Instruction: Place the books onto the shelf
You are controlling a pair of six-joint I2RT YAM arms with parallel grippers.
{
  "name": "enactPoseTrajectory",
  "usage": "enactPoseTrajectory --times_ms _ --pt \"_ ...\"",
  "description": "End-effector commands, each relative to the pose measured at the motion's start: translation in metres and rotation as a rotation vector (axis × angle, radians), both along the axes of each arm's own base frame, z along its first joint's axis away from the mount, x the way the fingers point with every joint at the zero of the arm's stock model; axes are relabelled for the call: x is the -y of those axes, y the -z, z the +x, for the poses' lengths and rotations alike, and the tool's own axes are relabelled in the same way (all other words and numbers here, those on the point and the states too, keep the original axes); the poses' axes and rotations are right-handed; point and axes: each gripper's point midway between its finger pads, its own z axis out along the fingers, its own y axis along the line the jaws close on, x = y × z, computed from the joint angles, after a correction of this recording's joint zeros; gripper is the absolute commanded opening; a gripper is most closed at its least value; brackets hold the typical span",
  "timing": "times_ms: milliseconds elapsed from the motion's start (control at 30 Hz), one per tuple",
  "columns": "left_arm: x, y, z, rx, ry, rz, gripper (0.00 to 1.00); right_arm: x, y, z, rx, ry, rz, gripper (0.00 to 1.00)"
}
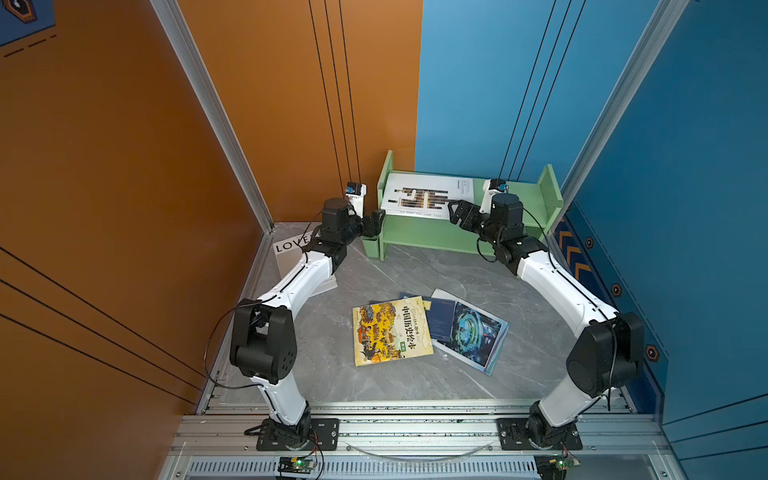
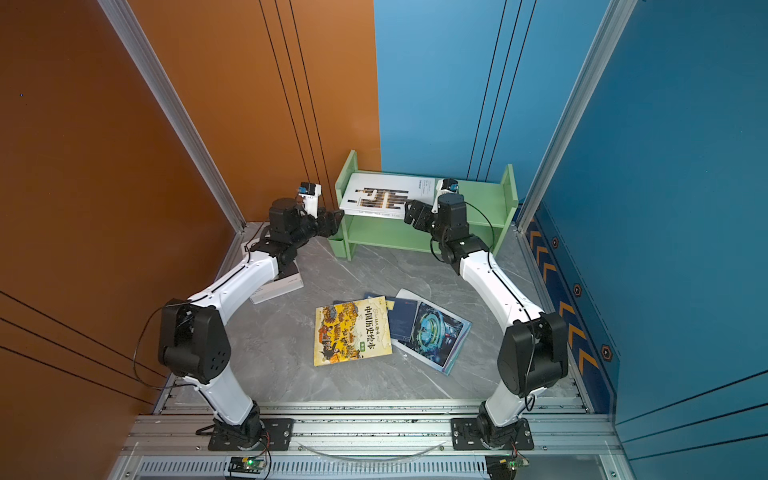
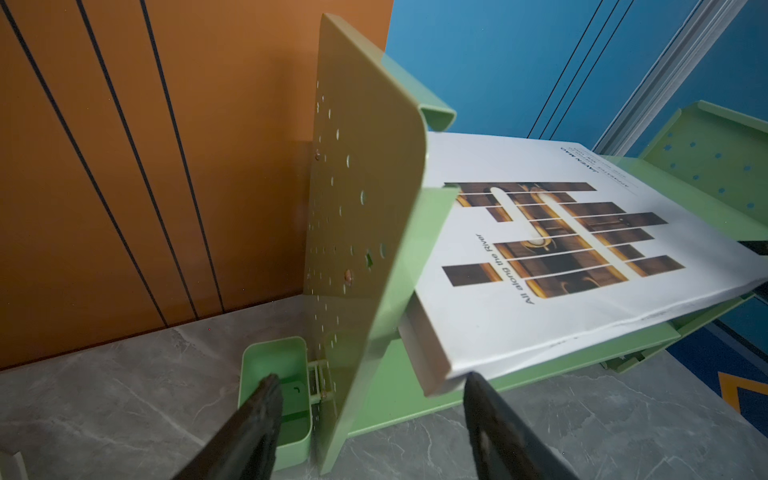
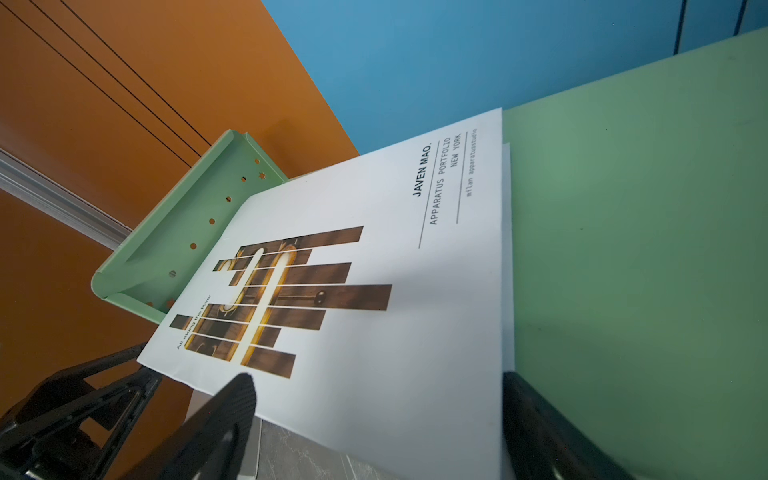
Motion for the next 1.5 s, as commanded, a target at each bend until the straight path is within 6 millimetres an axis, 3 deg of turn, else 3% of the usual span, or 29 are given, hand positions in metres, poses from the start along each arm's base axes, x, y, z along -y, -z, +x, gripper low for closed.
enactPoseTrajectory --times_ms 0,400,667,1167,1467 --pt "-0.001 -0.015 0.01 0.03 0.011 -0.044 0.61 -0.004 -0.012 0.005 0.022 0.009 0.027 0.93" --pt "-0.003 -0.015 0.018 0.027 0.01 -0.101 0.57 -0.001 -0.008 0.01 0.015 0.019 0.027 0.93" --pt "-0.001 -0.017 0.017 0.031 0.018 -0.111 0.7 -0.001 -0.01 0.013 0.011 0.017 0.029 0.93" --pt "0.004 -0.011 0.024 0.018 0.02 -0.118 0.61 -0.003 -0.008 0.02 0.005 0.017 0.026 0.93" --pt "0.003 -0.013 0.017 0.021 0.012 -0.114 0.62 -0.001 -0.006 0.024 0.004 0.024 0.017 0.93"
